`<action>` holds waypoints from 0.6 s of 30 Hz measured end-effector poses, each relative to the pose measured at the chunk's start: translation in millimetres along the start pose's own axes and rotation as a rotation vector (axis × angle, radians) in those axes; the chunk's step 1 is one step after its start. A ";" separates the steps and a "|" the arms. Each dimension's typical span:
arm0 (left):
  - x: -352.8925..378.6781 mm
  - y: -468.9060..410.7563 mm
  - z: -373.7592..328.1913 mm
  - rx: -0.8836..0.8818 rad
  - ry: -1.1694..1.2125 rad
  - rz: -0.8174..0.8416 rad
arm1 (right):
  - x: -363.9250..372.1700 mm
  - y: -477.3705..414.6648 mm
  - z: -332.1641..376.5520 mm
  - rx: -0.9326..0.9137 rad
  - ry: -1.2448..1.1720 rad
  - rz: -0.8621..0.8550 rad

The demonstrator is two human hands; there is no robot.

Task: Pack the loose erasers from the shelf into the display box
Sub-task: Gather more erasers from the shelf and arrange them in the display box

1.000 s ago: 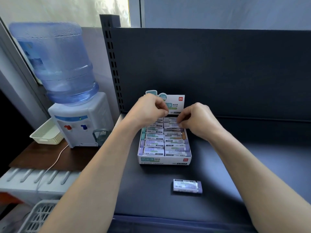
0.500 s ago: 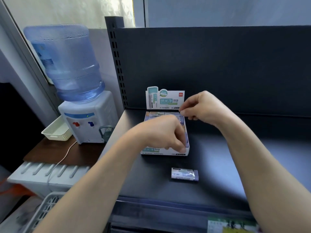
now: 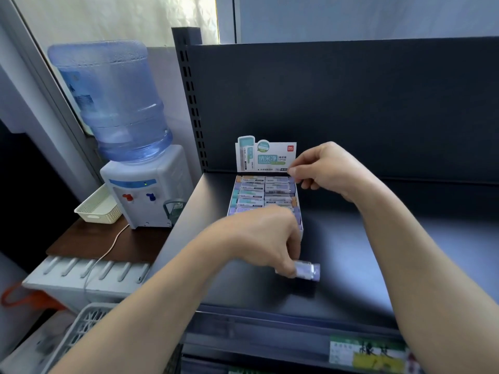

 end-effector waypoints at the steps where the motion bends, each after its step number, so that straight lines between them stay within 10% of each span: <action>1: -8.3 2.3 2.4 0.004 0.039 -0.026 | -1.4 -0.5 -0.6 0.003 -0.008 -0.010; 8: -62.4 -12.1 65.8 -0.249 0.118 -0.326 | -6.0 -3.8 -3.1 -0.006 -0.056 -0.058; 18: -35.5 -52.5 79.2 -0.308 0.088 -0.274 | -4.5 -10.2 -12.1 0.009 -0.013 -0.086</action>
Point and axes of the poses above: each hand's wrist, its own y-axis away from the middle knuckle, its own x-axis out of the palm, z = x × y, the point moved 6 cm from there along -y, towards the middle knuckle, and after that the axes turned 15 degrees about -y, right-handed, at the moved point
